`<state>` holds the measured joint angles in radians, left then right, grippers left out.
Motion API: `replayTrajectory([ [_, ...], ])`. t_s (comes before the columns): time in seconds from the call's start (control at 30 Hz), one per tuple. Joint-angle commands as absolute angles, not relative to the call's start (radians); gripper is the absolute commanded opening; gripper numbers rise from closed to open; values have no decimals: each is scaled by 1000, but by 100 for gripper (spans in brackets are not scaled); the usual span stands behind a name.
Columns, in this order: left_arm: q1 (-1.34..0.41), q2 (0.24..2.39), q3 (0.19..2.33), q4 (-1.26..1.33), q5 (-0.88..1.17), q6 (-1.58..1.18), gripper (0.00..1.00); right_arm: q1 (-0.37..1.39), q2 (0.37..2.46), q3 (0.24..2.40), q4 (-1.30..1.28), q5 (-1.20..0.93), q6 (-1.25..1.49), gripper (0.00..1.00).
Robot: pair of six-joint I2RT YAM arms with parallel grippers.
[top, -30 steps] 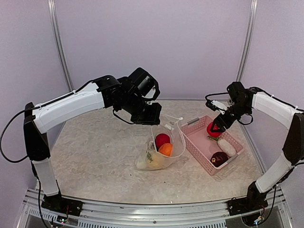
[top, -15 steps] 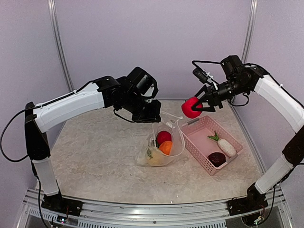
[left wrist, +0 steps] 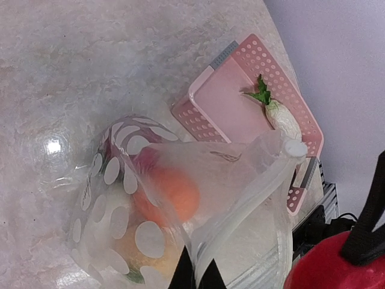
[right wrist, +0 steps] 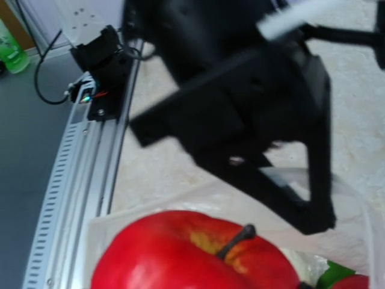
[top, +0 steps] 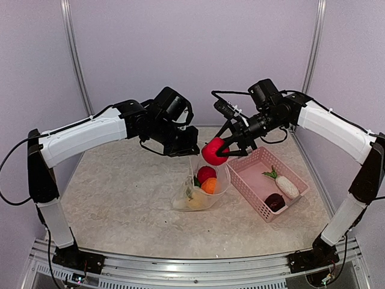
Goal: Place the food in the zip-top bag and seal the zipper
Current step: Place the fake fruit in the zipper food storage bag.
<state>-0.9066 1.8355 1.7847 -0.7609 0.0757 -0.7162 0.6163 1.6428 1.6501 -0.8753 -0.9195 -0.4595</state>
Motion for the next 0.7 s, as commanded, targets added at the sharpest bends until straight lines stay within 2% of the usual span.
replayTrajectory([
  [0.0,-896,1781,1750,-722,91,-736,0,640,1660,1591,-708,-874,-411,76],
  [0.1,-893,1769,1726,-712,91,-742,0,642,1659,1576,-679,-830,-399,90],
  [0.2,-887,1760,1705,-699,95,-747,0,642,1641,1577,-673,-785,-388,95],
  [0.4,-873,1758,1694,-691,99,-749,0,594,1586,1614,-742,-739,-402,92],
  [0.67,-820,1705,1601,-634,117,-790,0,284,1511,1530,-882,-746,-460,83],
])
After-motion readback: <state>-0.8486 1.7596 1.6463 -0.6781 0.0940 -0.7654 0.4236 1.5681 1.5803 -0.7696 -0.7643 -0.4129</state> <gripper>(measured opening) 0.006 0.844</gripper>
